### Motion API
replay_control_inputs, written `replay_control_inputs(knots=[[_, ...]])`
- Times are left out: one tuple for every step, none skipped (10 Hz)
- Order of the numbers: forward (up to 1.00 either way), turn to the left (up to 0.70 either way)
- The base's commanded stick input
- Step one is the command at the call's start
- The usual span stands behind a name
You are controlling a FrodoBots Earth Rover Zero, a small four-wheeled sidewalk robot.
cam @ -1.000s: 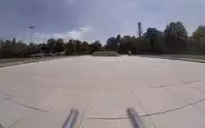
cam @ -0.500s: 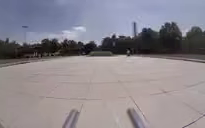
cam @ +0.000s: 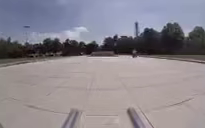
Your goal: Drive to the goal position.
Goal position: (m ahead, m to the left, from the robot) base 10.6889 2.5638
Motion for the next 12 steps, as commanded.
replay_control_inputs(knots=[[0.70,0.00],[0.70,0.00],[0.70,0.00],[0.70,0.00],[0.70,0.00],[0.70,0.00],[0.70,0.00],[0.70,0.00],[0.70,0.00],[0.70,0.00],[0.70,0.00],[0.70,0.00]])
